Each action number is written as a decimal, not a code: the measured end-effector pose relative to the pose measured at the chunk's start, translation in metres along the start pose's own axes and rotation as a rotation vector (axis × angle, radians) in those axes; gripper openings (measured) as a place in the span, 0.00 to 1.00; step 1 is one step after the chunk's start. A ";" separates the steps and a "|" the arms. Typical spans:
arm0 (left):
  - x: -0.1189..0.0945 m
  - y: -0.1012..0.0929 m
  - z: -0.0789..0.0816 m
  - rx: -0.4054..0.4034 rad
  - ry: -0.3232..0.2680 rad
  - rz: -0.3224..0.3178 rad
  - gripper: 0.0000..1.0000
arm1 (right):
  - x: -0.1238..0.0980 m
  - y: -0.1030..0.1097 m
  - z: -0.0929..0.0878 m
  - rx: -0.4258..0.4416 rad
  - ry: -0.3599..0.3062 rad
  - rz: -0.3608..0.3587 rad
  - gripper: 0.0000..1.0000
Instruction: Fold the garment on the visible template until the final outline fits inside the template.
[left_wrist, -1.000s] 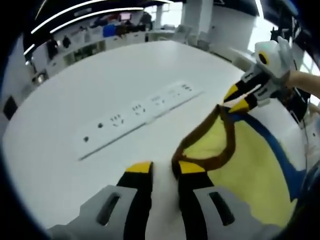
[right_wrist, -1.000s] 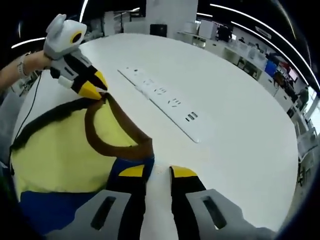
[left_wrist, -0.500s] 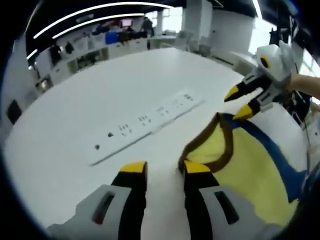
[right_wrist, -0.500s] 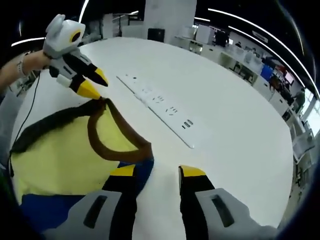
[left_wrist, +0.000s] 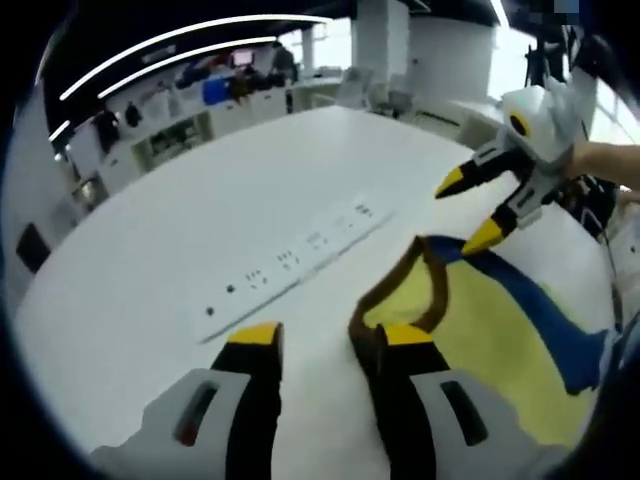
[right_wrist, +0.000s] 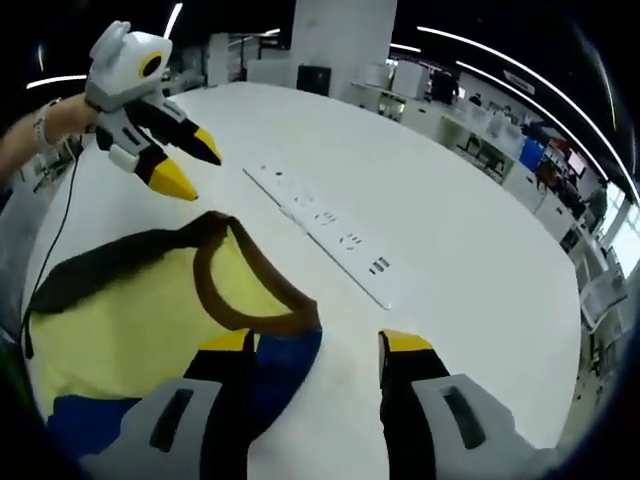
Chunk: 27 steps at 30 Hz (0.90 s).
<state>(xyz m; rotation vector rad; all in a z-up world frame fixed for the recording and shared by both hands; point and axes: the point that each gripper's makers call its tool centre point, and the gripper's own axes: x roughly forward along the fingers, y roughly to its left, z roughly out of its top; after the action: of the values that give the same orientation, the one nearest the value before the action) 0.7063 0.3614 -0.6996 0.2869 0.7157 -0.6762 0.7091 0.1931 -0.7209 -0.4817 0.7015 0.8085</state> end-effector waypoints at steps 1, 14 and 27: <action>-0.002 -0.002 0.000 0.003 0.000 -0.003 0.36 | -0.001 0.001 0.000 -0.002 0.002 0.002 0.55; -0.024 -0.017 -0.004 0.018 0.018 -0.026 0.43 | -0.020 0.016 0.002 -0.010 -0.022 0.016 0.61; -0.043 -0.033 -0.010 0.018 0.028 -0.042 0.50 | -0.036 0.035 -0.002 -0.015 -0.034 0.020 0.65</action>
<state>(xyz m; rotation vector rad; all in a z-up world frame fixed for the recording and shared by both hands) 0.6558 0.3614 -0.6775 0.2988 0.7449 -0.7204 0.6632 0.1958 -0.7012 -0.4738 0.6699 0.8397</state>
